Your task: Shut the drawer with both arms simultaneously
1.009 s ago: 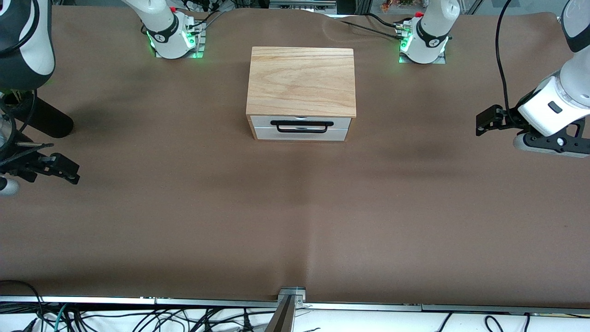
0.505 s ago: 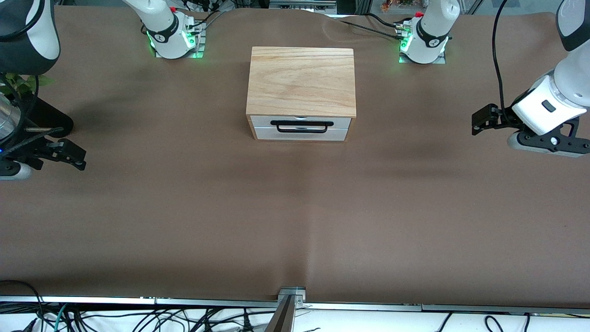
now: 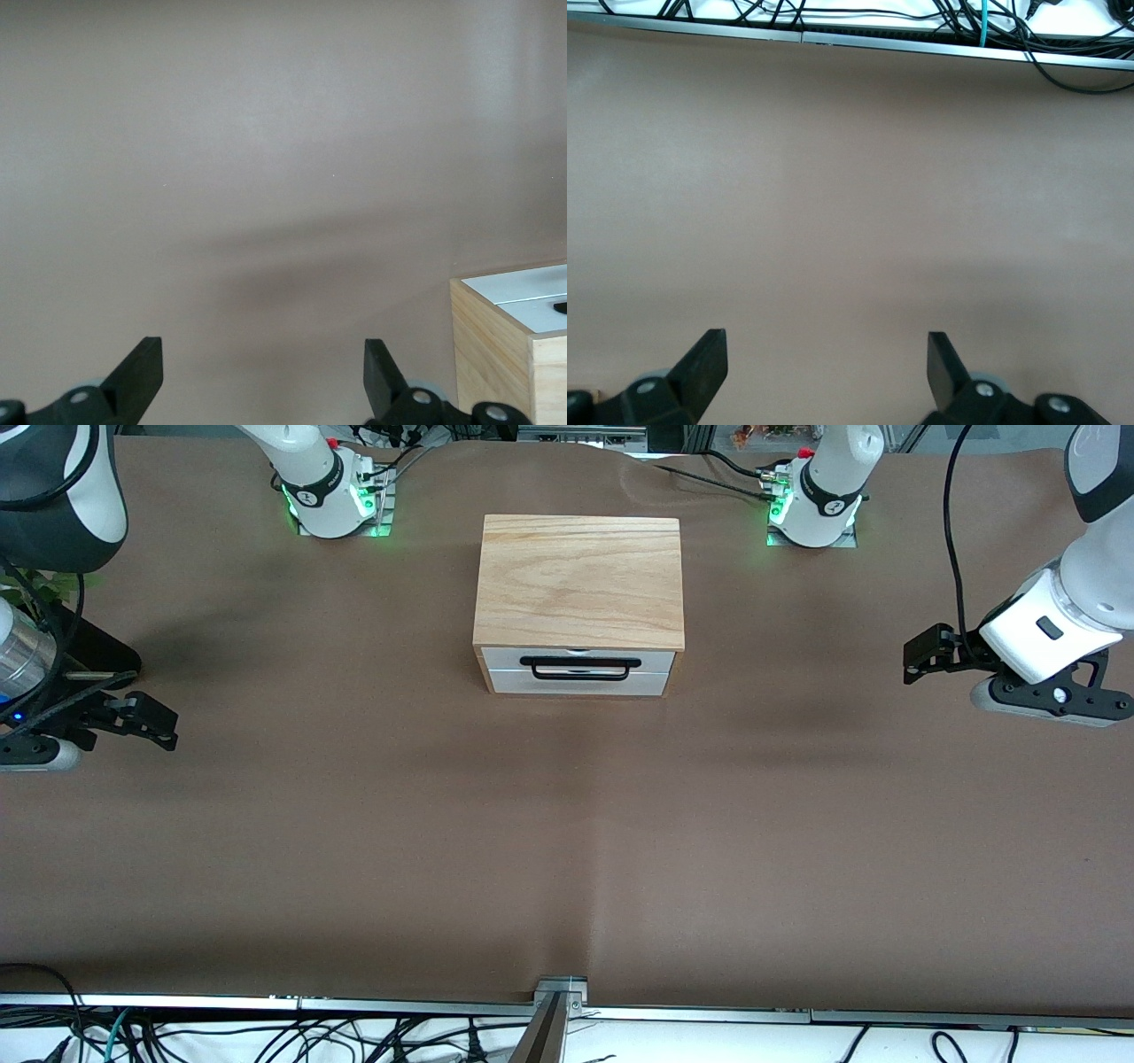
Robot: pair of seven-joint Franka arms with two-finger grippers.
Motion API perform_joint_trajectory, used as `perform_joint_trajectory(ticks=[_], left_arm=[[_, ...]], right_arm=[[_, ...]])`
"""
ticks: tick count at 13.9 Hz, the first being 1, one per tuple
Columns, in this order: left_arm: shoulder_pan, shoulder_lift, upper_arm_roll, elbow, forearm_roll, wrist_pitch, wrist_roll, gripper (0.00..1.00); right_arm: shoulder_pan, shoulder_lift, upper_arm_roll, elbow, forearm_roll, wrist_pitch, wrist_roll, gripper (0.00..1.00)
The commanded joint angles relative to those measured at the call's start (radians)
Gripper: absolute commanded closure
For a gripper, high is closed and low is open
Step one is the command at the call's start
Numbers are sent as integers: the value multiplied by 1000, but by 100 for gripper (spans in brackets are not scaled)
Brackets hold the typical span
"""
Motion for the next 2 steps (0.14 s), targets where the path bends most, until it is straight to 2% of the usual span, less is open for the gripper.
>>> perform_joint_trajectory(ticks=[1, 2], left_arm=[[0, -13, -4, 2, 21, -15, 15, 0], [0, -15, -4, 2, 21, -15, 15, 0]], right_arm=[[-9, -21, 10, -20, -4, -4, -19, 0], [-9, -21, 11, -20, -4, -4, -19, 0]])
